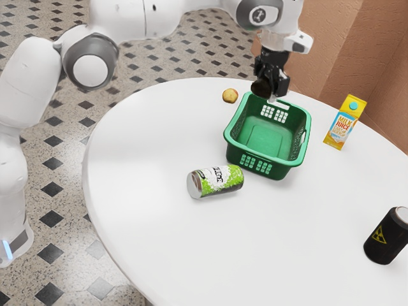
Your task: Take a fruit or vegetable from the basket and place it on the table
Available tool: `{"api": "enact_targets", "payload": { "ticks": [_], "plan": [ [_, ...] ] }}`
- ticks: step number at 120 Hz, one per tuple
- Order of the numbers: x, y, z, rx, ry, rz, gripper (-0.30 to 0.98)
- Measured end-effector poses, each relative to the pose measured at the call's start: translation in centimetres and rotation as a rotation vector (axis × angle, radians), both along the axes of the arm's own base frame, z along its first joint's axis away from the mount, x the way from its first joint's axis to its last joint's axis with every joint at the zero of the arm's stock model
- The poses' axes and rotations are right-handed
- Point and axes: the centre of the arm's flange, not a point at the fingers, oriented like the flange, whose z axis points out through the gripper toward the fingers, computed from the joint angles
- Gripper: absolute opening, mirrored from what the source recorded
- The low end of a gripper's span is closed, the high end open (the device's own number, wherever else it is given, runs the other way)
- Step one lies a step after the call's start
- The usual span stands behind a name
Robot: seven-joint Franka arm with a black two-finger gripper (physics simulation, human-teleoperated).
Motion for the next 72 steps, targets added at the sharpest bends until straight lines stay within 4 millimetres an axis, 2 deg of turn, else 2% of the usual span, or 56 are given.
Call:
{"api": "enact_targets", "payload": {
  "ticks": [6,16,23,28,41,47,56,72],
  "plan": [
    [-2.4,-3.2,0.2,-0.013,0.047,-0.038,0.33],
    [-4.2,-11.4,0.0,-0.046,0.077,-0.154,0.33],
    [-4.3,-16.5,-1.3,-0.064,0.103,-0.226,0.32],
    [-4.4,-19.5,-2.2,-0.072,0.114,-0.266,0.32],
    [-2.3,-27.6,-4.7,-0.098,0.113,-0.368,0.32],
    [-1.8,-29.2,-5.6,-0.1,0.115,-0.38,0.32],
    [-1.6,-29.9,-6.0,-0.097,0.12,-0.377,0.32],
    [-1.8,-30.7,-6.4,-0.092,0.13,-0.36,0.54]
  ]
}}
